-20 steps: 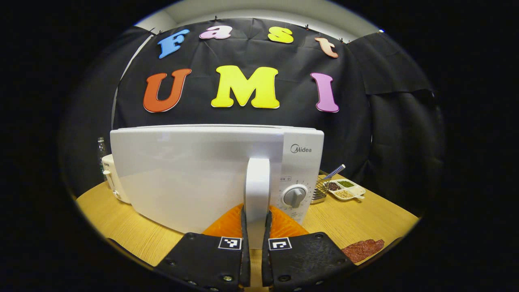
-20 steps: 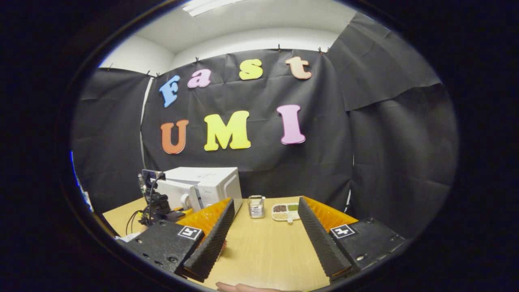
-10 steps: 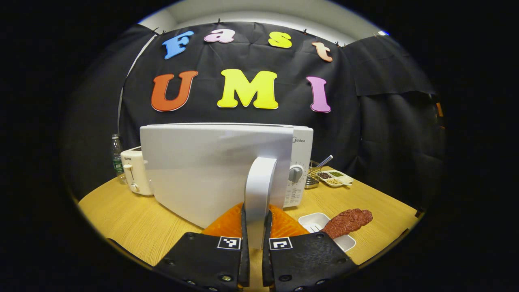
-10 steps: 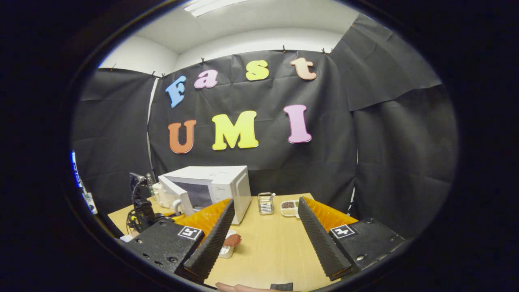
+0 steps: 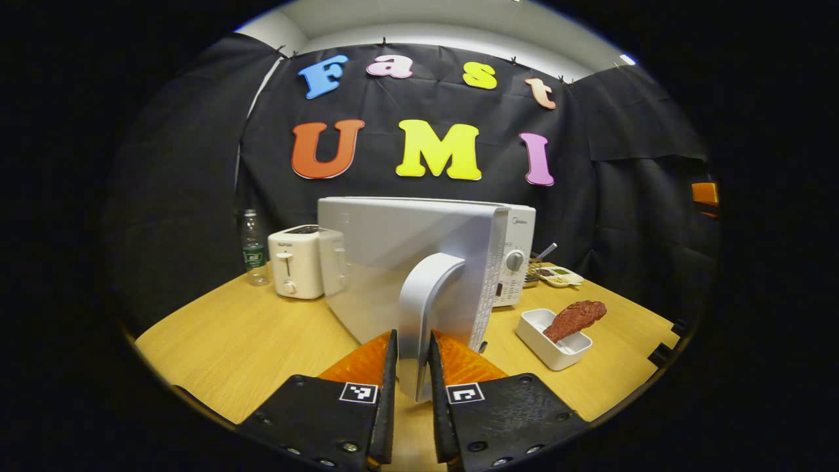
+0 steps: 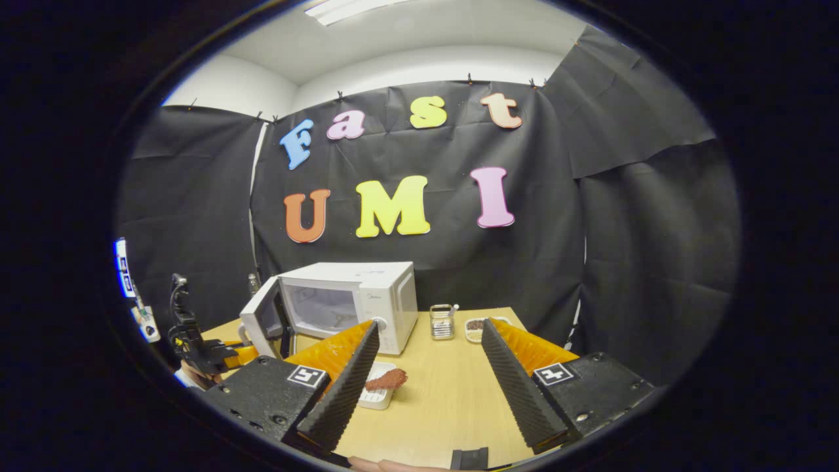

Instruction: Open the microwave oven with the left hand, put the food in, and close the microwave oven.

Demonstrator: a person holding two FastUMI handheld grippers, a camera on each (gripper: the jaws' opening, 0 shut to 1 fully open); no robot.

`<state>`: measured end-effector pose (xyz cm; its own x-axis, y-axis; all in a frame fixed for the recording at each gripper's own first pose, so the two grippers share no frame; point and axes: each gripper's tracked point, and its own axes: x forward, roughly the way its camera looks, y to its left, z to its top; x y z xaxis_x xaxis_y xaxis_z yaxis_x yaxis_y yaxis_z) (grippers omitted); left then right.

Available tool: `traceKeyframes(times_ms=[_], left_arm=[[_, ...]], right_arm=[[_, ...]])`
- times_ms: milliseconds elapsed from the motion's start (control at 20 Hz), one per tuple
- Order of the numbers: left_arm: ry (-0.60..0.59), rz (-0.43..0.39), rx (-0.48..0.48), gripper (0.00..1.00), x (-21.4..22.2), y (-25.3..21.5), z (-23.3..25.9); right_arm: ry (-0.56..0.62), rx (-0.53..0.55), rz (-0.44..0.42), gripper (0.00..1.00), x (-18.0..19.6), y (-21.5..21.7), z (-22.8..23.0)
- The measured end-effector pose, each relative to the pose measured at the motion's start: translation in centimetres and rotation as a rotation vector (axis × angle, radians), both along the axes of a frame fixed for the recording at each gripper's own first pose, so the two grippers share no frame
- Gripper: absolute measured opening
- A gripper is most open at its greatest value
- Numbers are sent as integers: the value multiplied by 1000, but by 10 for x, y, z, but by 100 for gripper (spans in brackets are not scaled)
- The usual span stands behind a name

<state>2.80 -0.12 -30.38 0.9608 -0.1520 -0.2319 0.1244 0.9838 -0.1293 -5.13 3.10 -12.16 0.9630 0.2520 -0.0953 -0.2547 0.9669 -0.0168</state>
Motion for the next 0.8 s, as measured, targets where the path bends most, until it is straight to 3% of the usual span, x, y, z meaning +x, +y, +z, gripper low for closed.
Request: traceKeyframes(times_ms=[50,100,150,250,350,550,600,650,750,800], left_arm=[[3,31,-2,28,-10,19,-2],[-2,44,0,43,-22,35,-1],[-9,79,16,46,-33,54,2],[-18,143,51,64,-53,91,5],[-12,187,68,92,-67,114,9],[-22,269,110,96,-76,143,19],[-14,275,100,86,-79,143,21],[-17,273,87,95,-81,140,27],[-39,272,72,95,-82,137,43],[-64,278,68,84,-81,136,55]], right_arm=[[5,3,8,100,0,4,-2],[8,4,15,100,-1,8,-4],[10,2,19,100,-1,11,-6],[19,-7,22,100,1,18,-10],[36,-14,34,100,1,29,-17],[57,-31,62,100,-1,47,-23],[58,-38,67,100,1,50,-22],[58,-44,71,100,2,51,-22],[56,-54,75,100,12,53,-20],[62,-71,77,100,19,54,-20]])
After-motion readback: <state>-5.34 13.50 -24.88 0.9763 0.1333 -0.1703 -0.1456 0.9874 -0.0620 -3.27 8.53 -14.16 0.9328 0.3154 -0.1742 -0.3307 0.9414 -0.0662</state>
